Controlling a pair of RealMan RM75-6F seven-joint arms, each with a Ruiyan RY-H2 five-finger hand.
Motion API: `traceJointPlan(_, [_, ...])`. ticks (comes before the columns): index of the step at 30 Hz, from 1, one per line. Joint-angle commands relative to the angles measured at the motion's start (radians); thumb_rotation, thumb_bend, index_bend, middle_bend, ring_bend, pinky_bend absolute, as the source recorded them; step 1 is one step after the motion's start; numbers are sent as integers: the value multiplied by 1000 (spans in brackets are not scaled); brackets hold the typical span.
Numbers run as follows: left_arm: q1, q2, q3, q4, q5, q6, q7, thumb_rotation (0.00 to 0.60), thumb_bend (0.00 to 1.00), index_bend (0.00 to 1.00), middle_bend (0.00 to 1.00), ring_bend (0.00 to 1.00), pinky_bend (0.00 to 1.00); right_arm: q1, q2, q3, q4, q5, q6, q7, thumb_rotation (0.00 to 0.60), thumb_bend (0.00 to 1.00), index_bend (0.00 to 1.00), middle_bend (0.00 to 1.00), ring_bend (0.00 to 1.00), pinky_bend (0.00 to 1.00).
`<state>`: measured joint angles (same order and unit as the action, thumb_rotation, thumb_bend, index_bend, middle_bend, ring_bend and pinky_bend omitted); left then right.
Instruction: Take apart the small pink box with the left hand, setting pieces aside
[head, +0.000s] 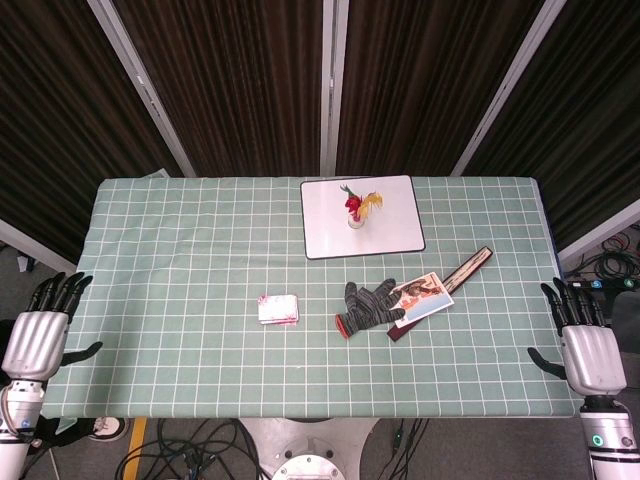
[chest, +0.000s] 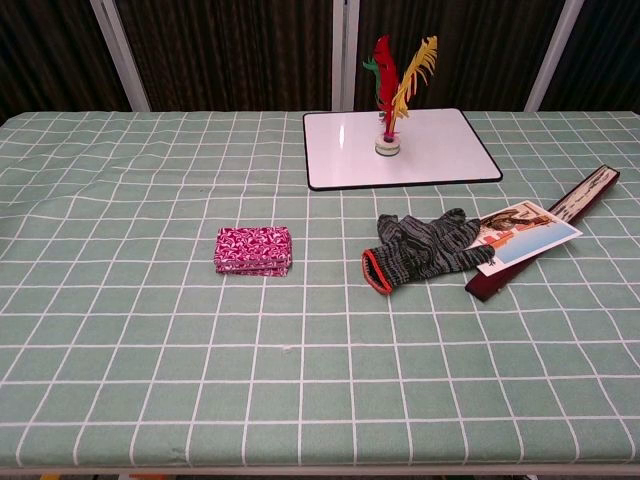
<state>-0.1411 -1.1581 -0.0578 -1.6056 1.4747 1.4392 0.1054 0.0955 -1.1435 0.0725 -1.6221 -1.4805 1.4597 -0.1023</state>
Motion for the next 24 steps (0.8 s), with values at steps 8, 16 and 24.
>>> traceJointPlan(8, [-43,-23,2,0,5,-66,-4,600,22,85,68,0,96,-5,7,0,-3,10,0,-5,600,83,0,0,0,0])
traceJointPlan(16, [-149,-62,-17,-3,18,-194,13,600,29,85,69,0,96,-2,6,-4,2,17,-14,-15,600,85,0,0,0,0])
traceJointPlan(24, [-263,-181,-54,122,44,-274,-75,600,42,85,82,1,158,11,13,3,9,36,-38,-35,600,85,0,0,0,0])
